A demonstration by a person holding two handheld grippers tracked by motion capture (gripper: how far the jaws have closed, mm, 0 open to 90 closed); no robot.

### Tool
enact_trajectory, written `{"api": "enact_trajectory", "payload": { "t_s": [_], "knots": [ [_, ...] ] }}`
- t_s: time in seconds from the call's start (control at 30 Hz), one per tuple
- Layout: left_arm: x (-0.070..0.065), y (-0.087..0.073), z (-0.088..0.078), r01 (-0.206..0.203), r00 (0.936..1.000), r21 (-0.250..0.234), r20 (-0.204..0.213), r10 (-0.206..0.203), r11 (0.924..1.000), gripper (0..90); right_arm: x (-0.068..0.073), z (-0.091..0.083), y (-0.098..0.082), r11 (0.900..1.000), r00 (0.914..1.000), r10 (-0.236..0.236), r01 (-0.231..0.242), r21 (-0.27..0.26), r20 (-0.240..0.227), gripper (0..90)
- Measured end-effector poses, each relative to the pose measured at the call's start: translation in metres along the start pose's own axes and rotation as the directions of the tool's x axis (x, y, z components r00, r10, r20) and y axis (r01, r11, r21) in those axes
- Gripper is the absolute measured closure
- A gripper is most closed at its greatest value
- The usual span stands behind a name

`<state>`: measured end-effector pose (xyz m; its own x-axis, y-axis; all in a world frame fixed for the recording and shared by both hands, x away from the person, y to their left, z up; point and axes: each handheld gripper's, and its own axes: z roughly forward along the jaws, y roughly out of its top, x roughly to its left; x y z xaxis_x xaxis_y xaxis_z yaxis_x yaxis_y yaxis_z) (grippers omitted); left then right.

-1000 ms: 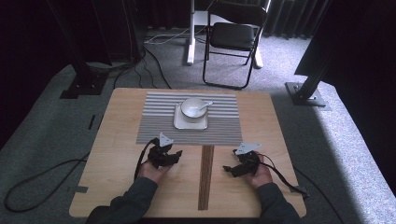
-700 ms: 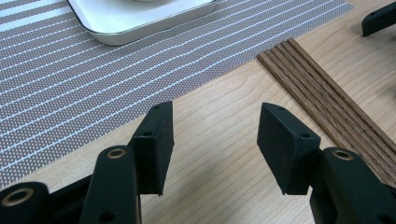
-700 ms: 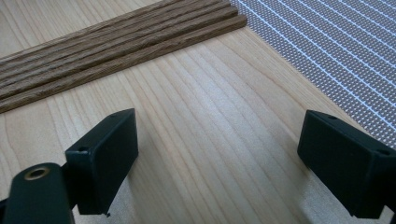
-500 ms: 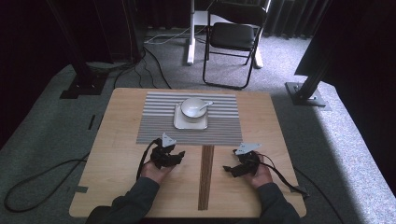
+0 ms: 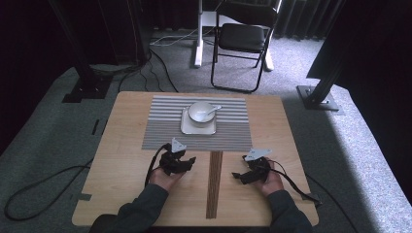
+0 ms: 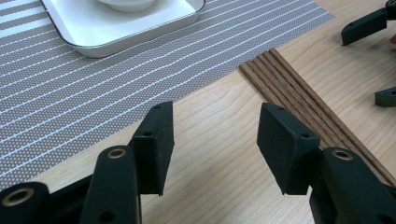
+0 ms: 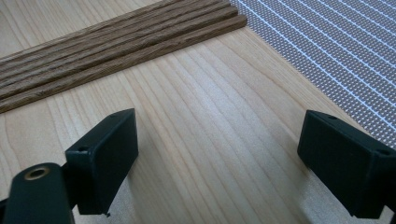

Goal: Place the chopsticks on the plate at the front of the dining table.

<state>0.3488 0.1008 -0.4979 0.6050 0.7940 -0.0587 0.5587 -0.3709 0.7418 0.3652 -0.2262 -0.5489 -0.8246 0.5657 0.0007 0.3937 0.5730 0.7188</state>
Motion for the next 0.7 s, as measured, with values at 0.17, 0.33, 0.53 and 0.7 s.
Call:
{"api": "enact_trajectory", "payload": {
  "t_s": [0.17, 0.33, 0.53, 0.7],
  "knots": [
    [-0.002, 0.002, -0.001, -0.002, 1.0, -0.008, 0.003, 0.002, 1.0, 46.7, 0.0, 0.0, 0.0, 1.0, 1.0, 0.0, 0.0, 0.0, 0.0, 11.6],
    [-0.004, 0.003, 0.0, -0.007, 1.0, -0.014, 0.005, 0.007, 0.9999, 46.6, 0.0, 0.0, 0.0, 1.0, 1.0, 0.0, 0.0, 0.0, 0.0, 11.6],
    [-0.008, 0.003, 0.001, -0.013, 0.9998, -0.016, 0.013, 0.013, 0.9998, 46.5, 0.0, 0.0, 0.0, 1.0, 1.0, -0.001, 0.001, 0.0, 0.0, 11.6],
    [-0.011, 0.003, 0.002, -0.014, 0.9997, -0.017, 0.019, 0.015, 0.9997, 46.5, 0.0, 0.0, 0.0, 1.0, 1.0, -0.001, 0.001, 0.0, 0.0, 11.6]
  ]
}}
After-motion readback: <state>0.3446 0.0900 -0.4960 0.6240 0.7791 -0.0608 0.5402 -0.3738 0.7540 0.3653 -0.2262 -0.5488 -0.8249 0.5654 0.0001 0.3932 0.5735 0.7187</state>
